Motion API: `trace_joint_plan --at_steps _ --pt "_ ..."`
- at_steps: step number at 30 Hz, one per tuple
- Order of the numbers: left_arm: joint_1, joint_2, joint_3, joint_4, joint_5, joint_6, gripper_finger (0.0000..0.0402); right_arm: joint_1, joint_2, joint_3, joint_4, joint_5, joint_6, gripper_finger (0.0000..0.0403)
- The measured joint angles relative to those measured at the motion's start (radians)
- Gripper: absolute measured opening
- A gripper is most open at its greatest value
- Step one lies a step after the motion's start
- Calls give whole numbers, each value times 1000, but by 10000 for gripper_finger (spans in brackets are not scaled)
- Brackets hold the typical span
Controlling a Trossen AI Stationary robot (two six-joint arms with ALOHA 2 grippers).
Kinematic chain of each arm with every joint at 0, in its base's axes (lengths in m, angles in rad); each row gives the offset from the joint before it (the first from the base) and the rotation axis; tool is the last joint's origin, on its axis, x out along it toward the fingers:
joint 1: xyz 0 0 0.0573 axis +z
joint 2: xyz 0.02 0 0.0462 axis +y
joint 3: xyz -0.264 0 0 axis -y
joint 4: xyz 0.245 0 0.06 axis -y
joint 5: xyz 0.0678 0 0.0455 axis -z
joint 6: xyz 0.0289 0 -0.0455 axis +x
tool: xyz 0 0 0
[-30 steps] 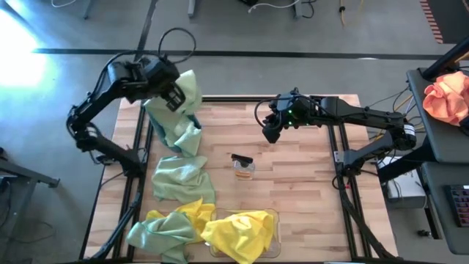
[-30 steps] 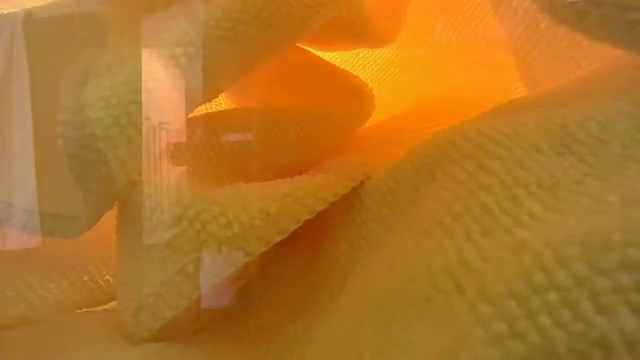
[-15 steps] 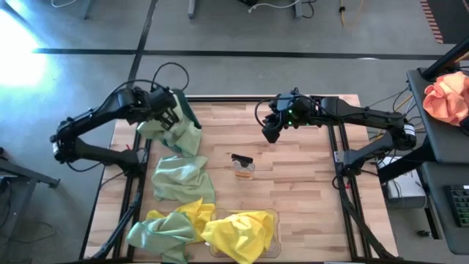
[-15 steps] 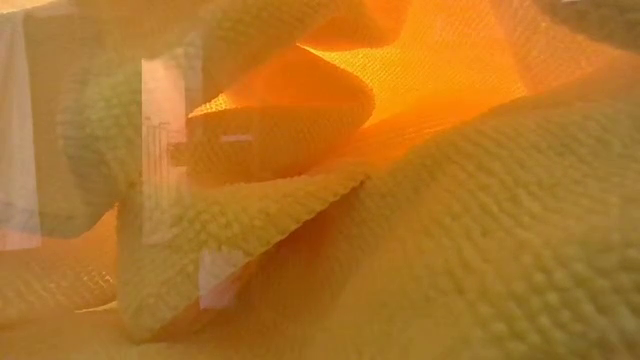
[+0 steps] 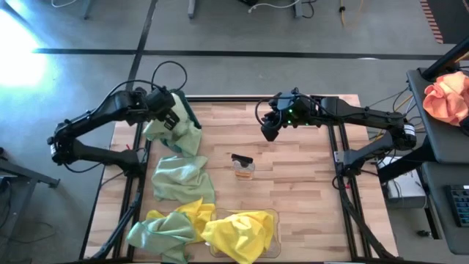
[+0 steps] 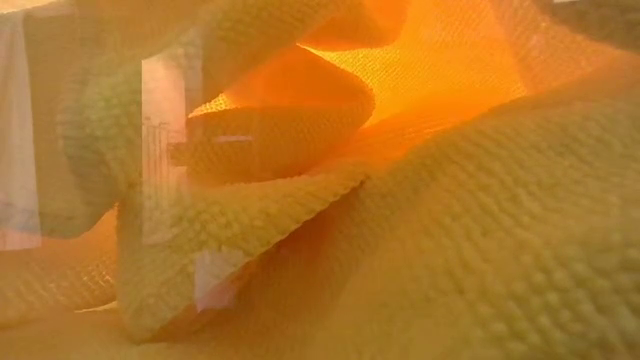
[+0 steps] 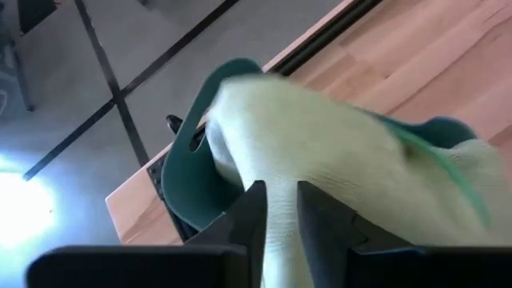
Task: Sort microfiber towel by color & place in baskets
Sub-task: Put the green towel into the green bin
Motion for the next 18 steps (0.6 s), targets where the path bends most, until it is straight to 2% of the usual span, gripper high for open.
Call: trace_joint_plan --at_steps 5,10,12,16,18 --pt "0 0 38 -23 4 2 92 0 0 0 0 0 1 82" --pt "0 0 44 -34 19 -3 109 0 0 0 0 0 0 82" --pt "0 0 32 -34 81 -17 111 0 0 0 0 0 -1 82" --pt "-9 0 -5 -38 286 -42 112 0 0 -4 0 0 -3 82" --pt "-27 0 -15 -39 346 -58 112 0 0 -8 0 0 -10 82"
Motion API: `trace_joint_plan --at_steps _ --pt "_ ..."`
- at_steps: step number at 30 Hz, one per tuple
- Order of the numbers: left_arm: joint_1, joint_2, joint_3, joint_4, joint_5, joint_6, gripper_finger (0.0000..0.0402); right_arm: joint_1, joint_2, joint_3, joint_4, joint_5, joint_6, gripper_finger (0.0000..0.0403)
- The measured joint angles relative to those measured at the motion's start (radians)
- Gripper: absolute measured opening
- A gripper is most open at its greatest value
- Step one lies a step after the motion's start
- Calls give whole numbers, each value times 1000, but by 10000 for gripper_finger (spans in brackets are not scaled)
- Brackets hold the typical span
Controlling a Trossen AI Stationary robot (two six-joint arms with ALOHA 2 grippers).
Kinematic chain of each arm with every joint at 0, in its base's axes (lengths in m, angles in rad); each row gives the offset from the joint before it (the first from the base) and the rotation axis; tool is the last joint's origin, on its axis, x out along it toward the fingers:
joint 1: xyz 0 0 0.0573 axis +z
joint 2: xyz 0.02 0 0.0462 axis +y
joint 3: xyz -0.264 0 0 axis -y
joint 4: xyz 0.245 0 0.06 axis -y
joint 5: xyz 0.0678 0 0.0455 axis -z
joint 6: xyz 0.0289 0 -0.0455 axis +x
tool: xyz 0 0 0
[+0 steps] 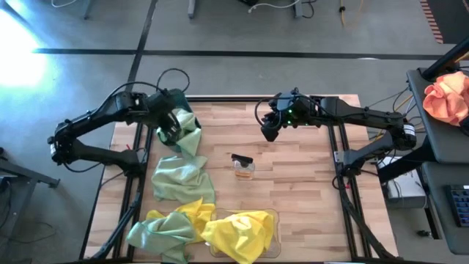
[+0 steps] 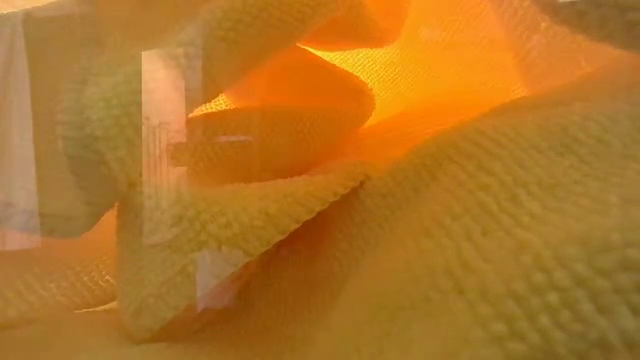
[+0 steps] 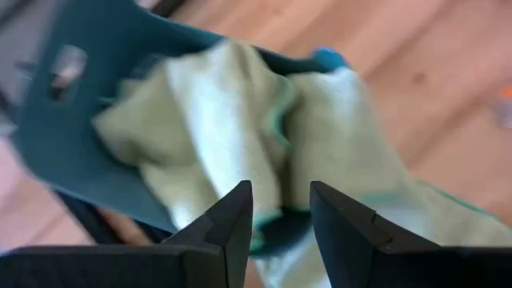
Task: Sort microfiber towel by color & place in baskets
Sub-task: Put the green towel into the green bin
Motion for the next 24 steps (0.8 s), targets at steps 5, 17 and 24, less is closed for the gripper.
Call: trace_joint_plan --at_steps 5,17,24 --pt "-93 -2 0 -3 49 -84 112 0 0 -18 0 0 -1 82" --pt "-454 13 -32 6 57 -430 112 0 0 -50 0 -3 -1 82" --pt "-618 44 -189 129 -21 -504 112 0 0 -50 -2 -11 -1 82"
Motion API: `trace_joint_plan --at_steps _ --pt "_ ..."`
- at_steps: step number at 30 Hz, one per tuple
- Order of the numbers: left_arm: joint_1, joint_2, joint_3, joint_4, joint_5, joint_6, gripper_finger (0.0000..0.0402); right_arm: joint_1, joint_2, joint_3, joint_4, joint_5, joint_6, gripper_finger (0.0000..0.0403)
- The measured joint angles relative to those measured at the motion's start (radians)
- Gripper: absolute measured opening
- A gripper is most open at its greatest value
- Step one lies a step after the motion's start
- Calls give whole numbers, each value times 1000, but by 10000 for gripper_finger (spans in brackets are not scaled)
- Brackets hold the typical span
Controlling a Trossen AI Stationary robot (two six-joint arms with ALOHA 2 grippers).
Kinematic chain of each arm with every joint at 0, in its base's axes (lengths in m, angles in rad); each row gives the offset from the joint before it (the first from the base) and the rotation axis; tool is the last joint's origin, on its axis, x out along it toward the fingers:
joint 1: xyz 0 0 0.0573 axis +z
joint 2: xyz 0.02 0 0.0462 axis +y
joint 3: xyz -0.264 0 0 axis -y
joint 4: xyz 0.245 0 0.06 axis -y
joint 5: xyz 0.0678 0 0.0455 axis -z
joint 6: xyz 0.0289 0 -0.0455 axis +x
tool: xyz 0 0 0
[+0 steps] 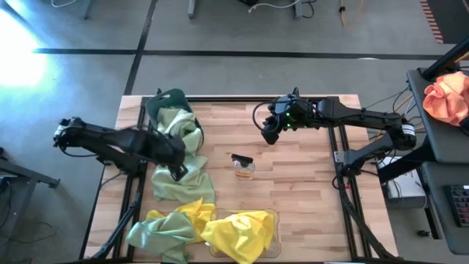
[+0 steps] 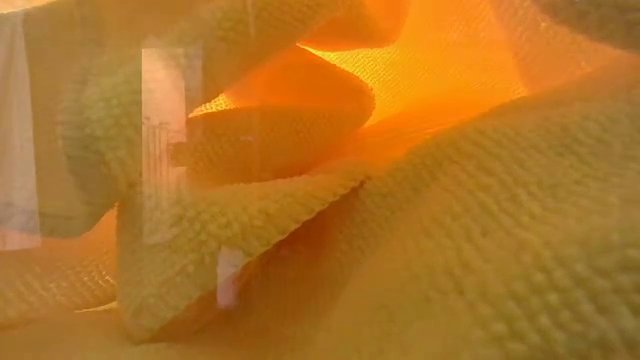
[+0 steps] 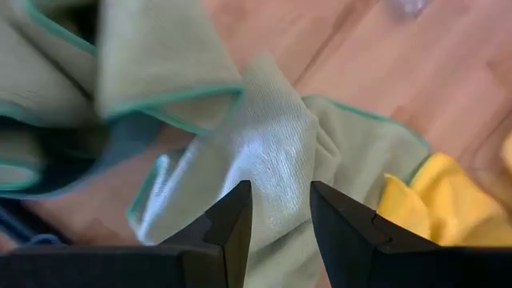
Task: Sort microfiber towel by color & place in baskets
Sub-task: Put the green towel into the green bin
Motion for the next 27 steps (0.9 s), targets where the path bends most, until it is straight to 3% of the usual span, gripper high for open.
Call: trace_joint_plan --at_steps 8,12,22,27 --pt "-39 28 -225 279 104 -102 112 0 0 0 -21 -1 -10 82" --pt "-41 32 -285 379 108 -125 112 0 0 0 -45 -2 -23 82" --pt "-35 32 -367 407 -7 -157 112 0 0 0 -65 -2 -48 82" --pt "-31 32 -399 413 -13 -192 112 0 0 0 -65 -2 -51 82"
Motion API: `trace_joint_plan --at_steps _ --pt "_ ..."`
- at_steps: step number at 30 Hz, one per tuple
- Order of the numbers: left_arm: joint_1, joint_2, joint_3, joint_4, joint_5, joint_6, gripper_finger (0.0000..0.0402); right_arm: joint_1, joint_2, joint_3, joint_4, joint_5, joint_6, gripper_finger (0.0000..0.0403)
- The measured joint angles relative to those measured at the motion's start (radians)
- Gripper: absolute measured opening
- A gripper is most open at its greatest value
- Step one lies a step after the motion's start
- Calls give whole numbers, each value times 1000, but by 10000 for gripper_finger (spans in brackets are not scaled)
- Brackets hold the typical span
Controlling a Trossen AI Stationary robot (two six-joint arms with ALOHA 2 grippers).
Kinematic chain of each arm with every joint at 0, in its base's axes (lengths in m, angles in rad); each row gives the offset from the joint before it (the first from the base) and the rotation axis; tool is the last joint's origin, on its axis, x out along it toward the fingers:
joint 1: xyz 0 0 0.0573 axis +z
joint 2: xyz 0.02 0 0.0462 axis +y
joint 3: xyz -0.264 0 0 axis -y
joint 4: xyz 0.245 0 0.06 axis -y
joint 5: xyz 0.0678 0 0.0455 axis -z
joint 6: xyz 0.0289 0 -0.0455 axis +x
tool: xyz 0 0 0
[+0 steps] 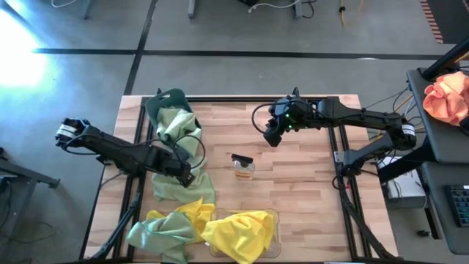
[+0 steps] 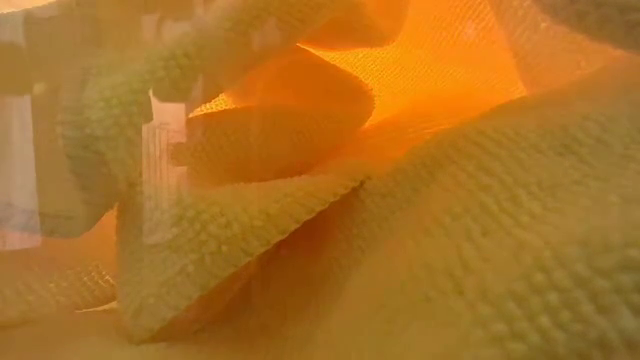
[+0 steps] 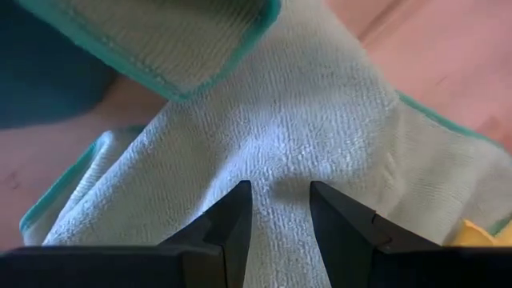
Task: Sort microfiber towel by color & place in baskets
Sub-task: Put the green towel into the green bin
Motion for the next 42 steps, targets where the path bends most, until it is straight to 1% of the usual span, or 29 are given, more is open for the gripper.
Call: trace_joint_plan --at_steps 4,11,15,20,25,29,35,38,42 --pt "0 0 -15 18 5 -18 112 0 0 0 0 0 0 82" --pt "0 0 -55 134 73 -17 112 0 0 0 0 0 0 82" --pt "0 0 -67 168 101 -14 112 0 0 0 0 0 0 82" --pt "0 -1 -80 172 103 22 112 0 0 0 0 2 0 82" --pt "0 -1 -123 193 106 27 112 0 0 0 0 2 1 82" --pt "0 -1 -174 248 130 14 112 0 0 0 0 2 1 82" --pt "0 -1 -248 390 148 13 112 0 0 0 0 2 1 82" --pt "0 -5 -280 431 143 -19 112 0 0 0 0 2 1 82" --pt "0 -5 -299 438 139 -82 112 0 0 0 0 2 1 82"
